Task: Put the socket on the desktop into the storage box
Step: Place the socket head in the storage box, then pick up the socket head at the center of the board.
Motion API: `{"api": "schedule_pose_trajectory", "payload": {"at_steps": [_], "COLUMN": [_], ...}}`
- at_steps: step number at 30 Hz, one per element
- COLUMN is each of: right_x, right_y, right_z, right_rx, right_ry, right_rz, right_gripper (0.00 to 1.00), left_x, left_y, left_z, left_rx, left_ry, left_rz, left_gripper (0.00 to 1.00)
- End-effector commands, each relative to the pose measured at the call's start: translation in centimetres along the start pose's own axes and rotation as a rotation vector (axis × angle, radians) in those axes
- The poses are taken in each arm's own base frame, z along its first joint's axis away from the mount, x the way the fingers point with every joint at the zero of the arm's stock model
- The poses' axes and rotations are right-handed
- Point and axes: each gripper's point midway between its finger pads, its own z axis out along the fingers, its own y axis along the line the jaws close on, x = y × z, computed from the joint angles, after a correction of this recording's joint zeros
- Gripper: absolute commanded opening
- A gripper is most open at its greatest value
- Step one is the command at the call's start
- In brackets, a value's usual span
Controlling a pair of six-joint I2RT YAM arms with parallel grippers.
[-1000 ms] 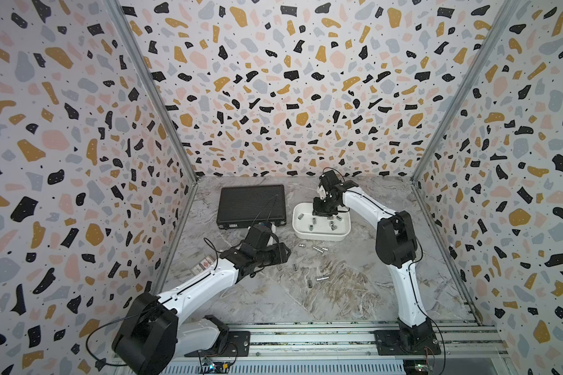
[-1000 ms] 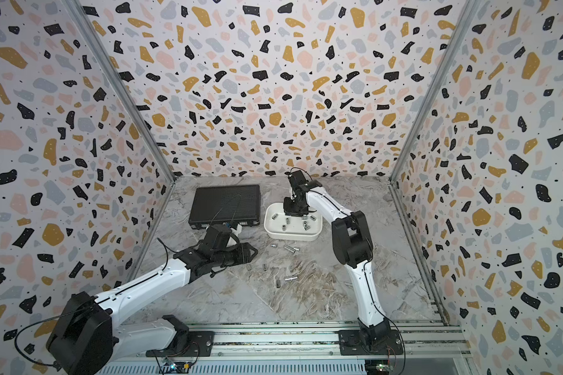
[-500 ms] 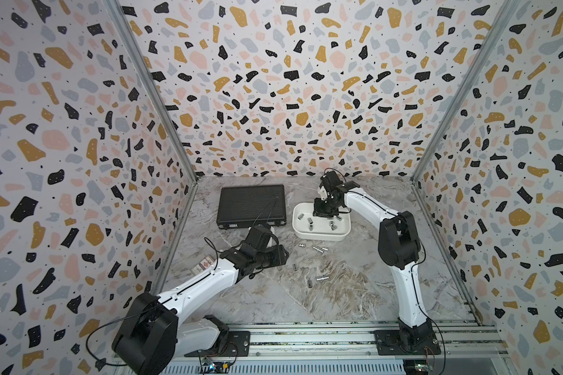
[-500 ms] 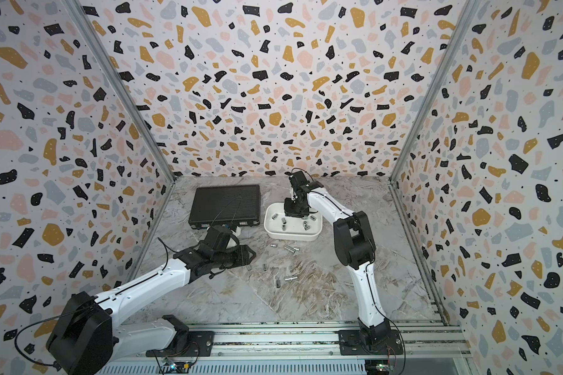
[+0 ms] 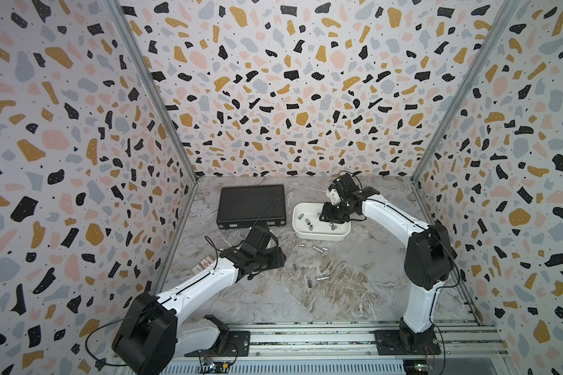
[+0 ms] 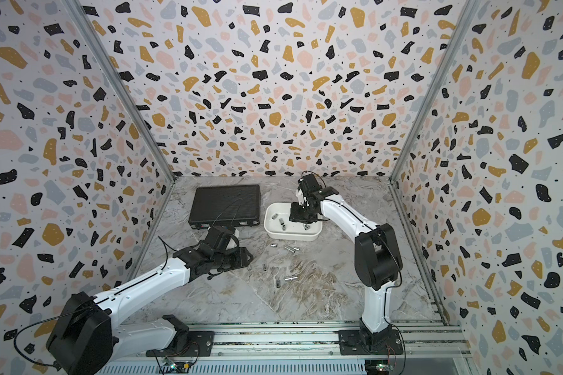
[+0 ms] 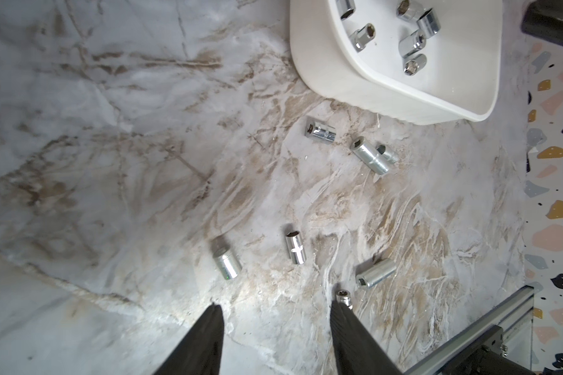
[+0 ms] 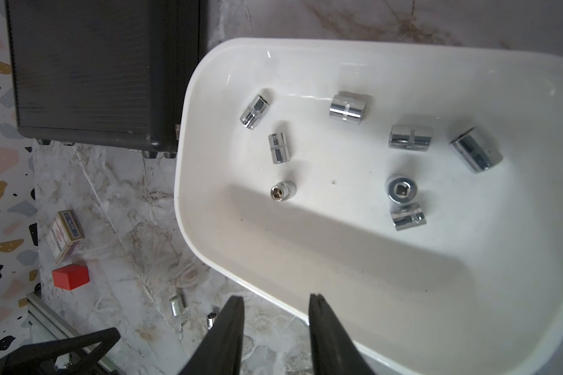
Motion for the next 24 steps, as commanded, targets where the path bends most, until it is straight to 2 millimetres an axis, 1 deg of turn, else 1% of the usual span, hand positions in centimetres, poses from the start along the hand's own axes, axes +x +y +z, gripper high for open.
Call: {"api": "schedule_pose_trajectory", "payload": {"at_steps": [1, 7, 11, 14, 19, 24], "right_x": [1.3, 5.6, 8.4, 10.4, 13.1, 15.2], "right_y": [1.3, 2.0, 2.1, 1.9, 1.8, 1.9], "right_z": [-2.2, -3.7, -4.7, -4.9, -4.9, -5.0], "right_rx": [-0.053, -0.098, -0.109, -0.122, -0.138, -0.157], "right_ry": [-0.023, -0.020, -0.024, -0.028, -0.030, -0.042], "right_rz": [-0.045, -0.126, -0.184, -0.221, -0.283, -0.345], "right_gripper": [0.39, 0.42, 0.43, 0.44, 0.45, 0.47], "left_x": [-0.8, -0.2, 0.2, 0.3, 0.4, 0.4], "left_y": [0.0, 1.0, 1.6, 1.9, 2.0, 2.2], "left_z": [-0.8, -0.6, -0.4, -0.1, 0.4, 0.8], "left_rx": [-0.029, -0.085, -0.112, -0.131, -0.148, -0.167], "left_ry": [-0.020, 0.002, 0.014, 0.024, 0.037, 0.046], "left_rz": [-0.001, -0.026, -0.036, -0.042, -0.047, -0.052], "left_gripper": [0.57, 0.56, 0.57, 0.58, 0.59, 0.59]}}
